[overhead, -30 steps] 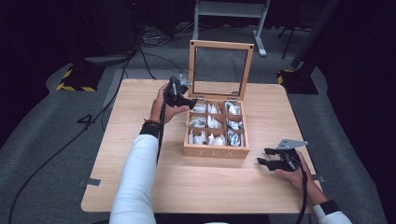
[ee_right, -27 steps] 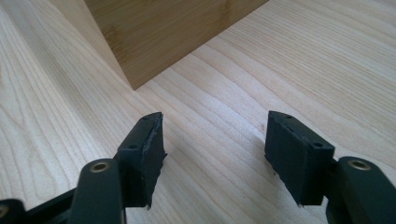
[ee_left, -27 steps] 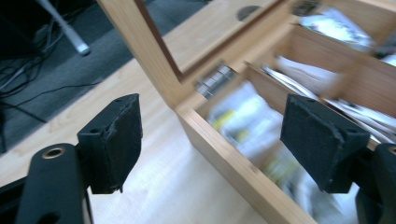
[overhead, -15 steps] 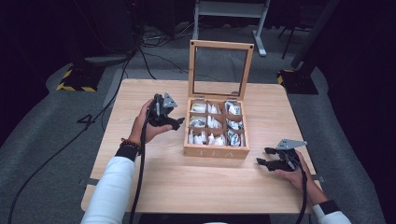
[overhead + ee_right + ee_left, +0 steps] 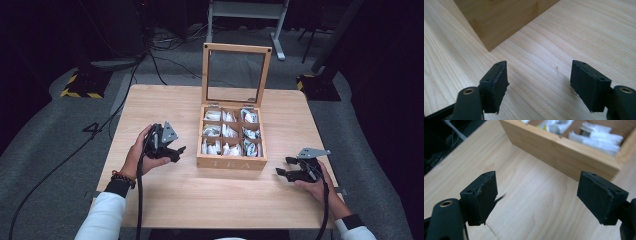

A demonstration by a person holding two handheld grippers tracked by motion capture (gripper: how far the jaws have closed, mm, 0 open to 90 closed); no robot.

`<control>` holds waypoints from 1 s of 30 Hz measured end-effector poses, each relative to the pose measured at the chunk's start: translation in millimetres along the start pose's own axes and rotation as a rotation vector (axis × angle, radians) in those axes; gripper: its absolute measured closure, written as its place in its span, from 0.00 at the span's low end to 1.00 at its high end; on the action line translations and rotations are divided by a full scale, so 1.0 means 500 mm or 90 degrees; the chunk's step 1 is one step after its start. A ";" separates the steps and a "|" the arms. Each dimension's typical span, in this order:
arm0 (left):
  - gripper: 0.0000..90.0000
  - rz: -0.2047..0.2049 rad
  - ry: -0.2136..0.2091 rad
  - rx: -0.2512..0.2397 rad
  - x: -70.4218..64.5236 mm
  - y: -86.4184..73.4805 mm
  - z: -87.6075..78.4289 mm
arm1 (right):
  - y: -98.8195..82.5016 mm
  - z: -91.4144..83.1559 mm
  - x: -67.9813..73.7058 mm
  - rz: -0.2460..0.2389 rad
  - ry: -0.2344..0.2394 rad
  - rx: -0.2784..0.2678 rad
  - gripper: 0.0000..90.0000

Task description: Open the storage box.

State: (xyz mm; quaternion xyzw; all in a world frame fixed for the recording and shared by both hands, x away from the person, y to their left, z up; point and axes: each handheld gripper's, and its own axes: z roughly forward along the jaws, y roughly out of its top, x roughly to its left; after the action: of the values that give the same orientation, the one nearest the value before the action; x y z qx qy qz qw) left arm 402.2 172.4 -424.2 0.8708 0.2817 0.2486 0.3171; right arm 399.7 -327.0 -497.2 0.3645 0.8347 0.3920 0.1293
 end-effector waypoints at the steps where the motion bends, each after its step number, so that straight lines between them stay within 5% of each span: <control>1: 0.19 0.000 -0.001 0.005 -0.005 -0.009 0.000 | 0.002 -0.003 -0.002 0.004 0.003 -0.006 0.36; 10: 0.19 -0.018 -0.029 0.043 -0.028 -0.087 0.004 | 0.052 -0.050 0.009 -0.024 0.006 -0.064 0.43; 14: 0.20 -0.040 -0.077 0.064 -0.025 -0.106 -0.001 | 0.079 -0.070 0.013 -0.038 0.007 -0.084 0.45; 17: 0.20 -0.030 -0.040 0.048 -0.033 -0.120 -0.007 | 0.099 -0.082 0.018 -0.048 0.007 -0.093 0.46; 20: 0.19 -0.045 -0.076 0.064 -0.031 -0.131 -0.004 | 0.120 -0.087 0.023 -0.055 0.009 -0.101 0.46; 23: 0.18 -0.039 -0.053 0.060 -0.038 -0.142 -0.005 | 0.143 -0.081 0.033 -0.063 0.013 -0.102 0.47; 30: 0.18 -0.043 -0.066 0.066 -0.050 -0.161 -0.005 | 0.203 -0.048 0.073 -0.104 0.040 -0.101 0.47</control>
State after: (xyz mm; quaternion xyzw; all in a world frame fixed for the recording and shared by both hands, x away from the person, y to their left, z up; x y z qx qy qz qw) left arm 356.1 208.7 -484.5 0.8878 0.3067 0.1770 0.2939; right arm 413.4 -271.2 -402.9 0.2715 0.8317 0.4560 0.1632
